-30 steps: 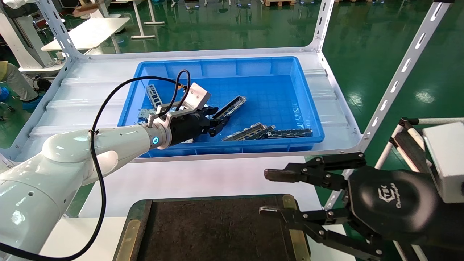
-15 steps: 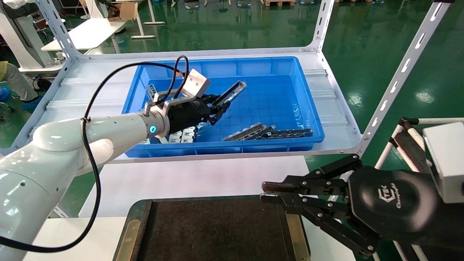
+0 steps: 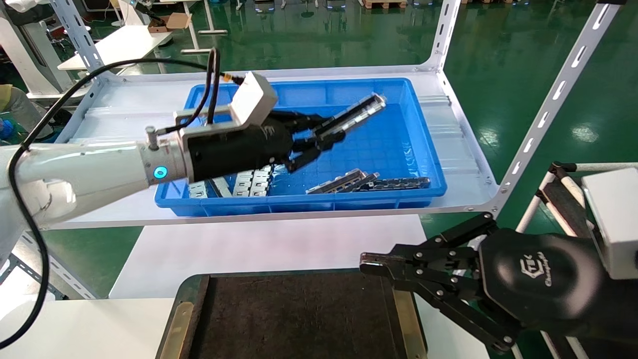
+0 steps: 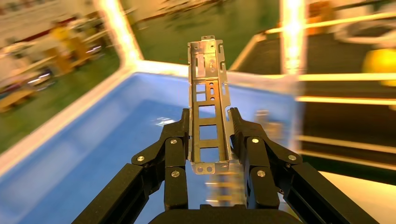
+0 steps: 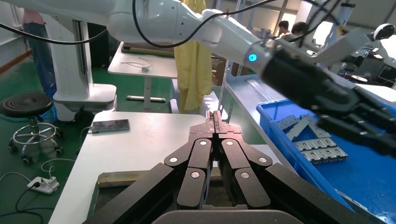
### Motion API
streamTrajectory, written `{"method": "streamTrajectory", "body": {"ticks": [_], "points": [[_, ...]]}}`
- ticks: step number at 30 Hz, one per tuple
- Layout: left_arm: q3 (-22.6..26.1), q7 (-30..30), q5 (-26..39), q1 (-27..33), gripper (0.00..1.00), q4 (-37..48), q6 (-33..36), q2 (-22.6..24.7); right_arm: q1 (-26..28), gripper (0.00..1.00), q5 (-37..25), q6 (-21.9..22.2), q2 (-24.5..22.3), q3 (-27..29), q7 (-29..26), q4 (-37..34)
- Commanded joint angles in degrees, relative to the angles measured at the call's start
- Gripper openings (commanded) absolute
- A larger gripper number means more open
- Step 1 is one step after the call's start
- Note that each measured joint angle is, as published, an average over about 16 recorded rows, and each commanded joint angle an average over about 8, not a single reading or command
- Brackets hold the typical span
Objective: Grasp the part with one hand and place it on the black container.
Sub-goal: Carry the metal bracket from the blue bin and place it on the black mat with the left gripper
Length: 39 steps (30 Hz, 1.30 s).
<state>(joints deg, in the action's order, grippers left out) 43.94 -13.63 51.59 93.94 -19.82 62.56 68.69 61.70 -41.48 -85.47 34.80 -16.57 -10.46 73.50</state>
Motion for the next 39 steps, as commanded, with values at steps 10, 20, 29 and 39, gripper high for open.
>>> {"method": "streamTrajectory", "body": {"ticks": [10, 20, 29, 39], "points": [[-0.86, 2.67, -3.45, -5.29, 0.00, -9.58, 11.38, -7.01, 0.01, 0.00, 0.03, 0.02, -0.02, -0.04, 0.02, 0.00], [-0.01, 11.67, -4.93, -16.58, 0.00, -29.61, 7.20, -14.19, 0.02, 0.00, 0.05, 0.03, -0.03, -0.08, 0.04, 0.00], [1.99, 21.10, -4.05, -28.09, 0.00, -46.26, -5.80, -18.92, 0.02, 0.00, 0.07, 0.05, -0.04, -0.11, 0.05, 0.00], [4.99, 26.56, 0.10, -39.44, 0.00, -53.56, -26.50, -17.26, 0.03, 0.00, 0.10, 0.06, -0.06, -0.14, 0.07, 0.00]]}}
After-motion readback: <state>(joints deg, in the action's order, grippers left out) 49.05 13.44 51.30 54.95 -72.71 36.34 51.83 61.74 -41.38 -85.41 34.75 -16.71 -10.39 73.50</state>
